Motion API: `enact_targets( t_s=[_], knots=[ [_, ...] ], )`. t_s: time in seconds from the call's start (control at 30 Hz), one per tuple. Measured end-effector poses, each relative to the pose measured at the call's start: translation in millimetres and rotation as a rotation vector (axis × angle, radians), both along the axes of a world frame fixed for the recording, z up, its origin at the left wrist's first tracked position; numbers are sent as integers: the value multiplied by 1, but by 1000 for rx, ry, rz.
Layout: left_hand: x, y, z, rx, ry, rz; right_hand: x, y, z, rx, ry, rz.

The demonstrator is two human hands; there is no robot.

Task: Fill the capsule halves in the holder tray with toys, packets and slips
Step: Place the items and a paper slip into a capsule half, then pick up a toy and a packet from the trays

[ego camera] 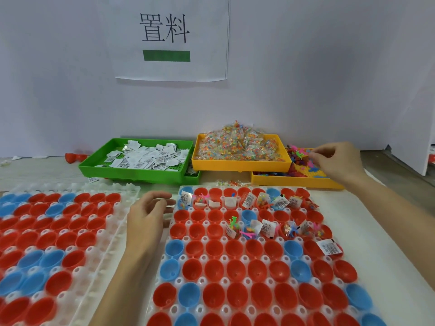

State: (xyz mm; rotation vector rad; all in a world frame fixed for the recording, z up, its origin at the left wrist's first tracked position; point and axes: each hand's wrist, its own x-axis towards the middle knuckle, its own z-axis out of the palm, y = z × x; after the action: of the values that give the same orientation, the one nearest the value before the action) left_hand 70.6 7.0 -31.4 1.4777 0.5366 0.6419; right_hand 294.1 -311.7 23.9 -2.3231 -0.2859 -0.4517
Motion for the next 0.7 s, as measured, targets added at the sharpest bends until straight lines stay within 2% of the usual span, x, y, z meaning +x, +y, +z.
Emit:
enact_targets(
  t_s=[0.13, 0.27, 0.47, 0.7],
  knots=[
    [0, -3, 0, 92, 26, 21, -55, 23, 20, 309, 27, 136],
    [2, -6, 1, 209, 74, 27, -112, 58, 36, 342, 88, 377],
    [5, -7, -3, 258, 109, 32, -150, 106, 36, 142, 219, 641],
    [7, -8, -2, 277, 121, 47, -154, 121, 17, -190, 176, 672]
  ],
)
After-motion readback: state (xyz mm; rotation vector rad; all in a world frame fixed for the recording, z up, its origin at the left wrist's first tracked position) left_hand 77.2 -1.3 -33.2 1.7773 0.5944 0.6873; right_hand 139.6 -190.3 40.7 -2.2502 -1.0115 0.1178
